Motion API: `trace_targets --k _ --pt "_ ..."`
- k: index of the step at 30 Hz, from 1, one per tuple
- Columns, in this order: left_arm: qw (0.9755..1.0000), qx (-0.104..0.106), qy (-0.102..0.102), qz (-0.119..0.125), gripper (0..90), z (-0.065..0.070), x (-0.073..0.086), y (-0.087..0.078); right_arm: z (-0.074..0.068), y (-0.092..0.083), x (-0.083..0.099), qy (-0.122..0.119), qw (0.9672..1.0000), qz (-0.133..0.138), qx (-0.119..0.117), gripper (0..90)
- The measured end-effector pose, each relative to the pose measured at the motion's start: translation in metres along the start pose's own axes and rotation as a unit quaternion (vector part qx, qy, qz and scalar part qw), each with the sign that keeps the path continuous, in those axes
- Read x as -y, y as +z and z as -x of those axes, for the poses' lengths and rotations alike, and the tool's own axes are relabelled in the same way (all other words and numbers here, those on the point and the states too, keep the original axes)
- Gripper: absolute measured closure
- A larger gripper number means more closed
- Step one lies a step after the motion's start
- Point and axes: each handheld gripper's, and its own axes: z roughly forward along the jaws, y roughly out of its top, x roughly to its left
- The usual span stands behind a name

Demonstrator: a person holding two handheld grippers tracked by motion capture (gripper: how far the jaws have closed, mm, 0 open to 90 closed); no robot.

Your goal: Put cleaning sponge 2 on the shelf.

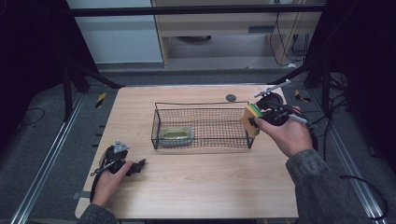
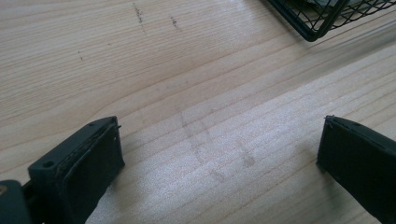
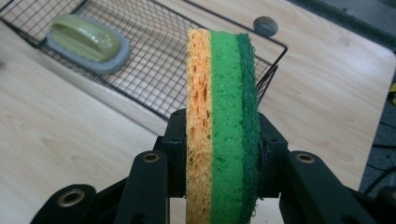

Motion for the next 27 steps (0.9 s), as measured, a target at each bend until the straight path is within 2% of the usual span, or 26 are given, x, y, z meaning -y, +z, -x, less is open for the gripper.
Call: trace_targets --k 7,19,27 --pt "1.0 0.0 0.0 -0.001 0.0 0.0 0.0 0.0 0.008 0.012 -0.017 0.004 0.9997 0.009 0.022 64.4" --pt "1.0 0.001 0.001 -0.001 0.0 0.0 0.0 0.0 0.006 0.033 -0.025 0.01 0.9995 0.012 0.026 64.3" --pt "1.0 0.002 0.003 -0.003 0.0 -0.001 0.0 0.0 0.006 0.046 -0.025 0.018 0.9994 0.004 0.03 64.3"
